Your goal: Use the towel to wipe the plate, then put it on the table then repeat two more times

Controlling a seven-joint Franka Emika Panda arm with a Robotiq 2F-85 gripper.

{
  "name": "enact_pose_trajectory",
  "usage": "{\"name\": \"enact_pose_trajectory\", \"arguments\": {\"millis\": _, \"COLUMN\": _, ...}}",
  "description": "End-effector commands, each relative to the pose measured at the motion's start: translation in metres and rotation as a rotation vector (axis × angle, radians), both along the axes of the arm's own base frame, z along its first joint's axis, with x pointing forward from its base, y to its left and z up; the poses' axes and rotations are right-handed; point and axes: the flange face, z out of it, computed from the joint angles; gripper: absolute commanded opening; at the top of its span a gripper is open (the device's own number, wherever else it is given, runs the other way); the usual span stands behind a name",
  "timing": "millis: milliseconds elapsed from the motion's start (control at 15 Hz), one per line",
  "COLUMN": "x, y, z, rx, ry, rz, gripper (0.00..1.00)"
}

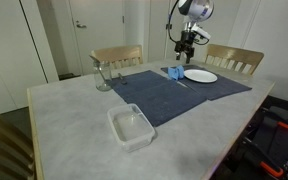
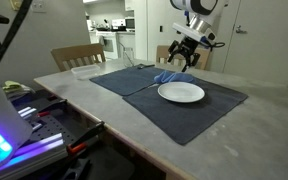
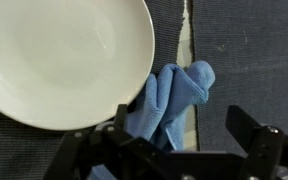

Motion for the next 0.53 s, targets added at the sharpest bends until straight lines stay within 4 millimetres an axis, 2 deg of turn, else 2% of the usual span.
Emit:
{"name": "enact_pose_trajectory", "arguments": {"millis": 0, "x": -0.011, "y": 0.003, "z": 0.002, "rx": 0.035, "ry": -0.004, "rz": 0.142, "gripper": 1.0}}
{"name": "enact_pose_trajectory", "arguments": {"millis": 467, "x": -0.013, "y": 0.025, "z": -0.028, "rx": 0.066, "ry": -0.083, "rz": 0.304, "gripper": 1.0}}
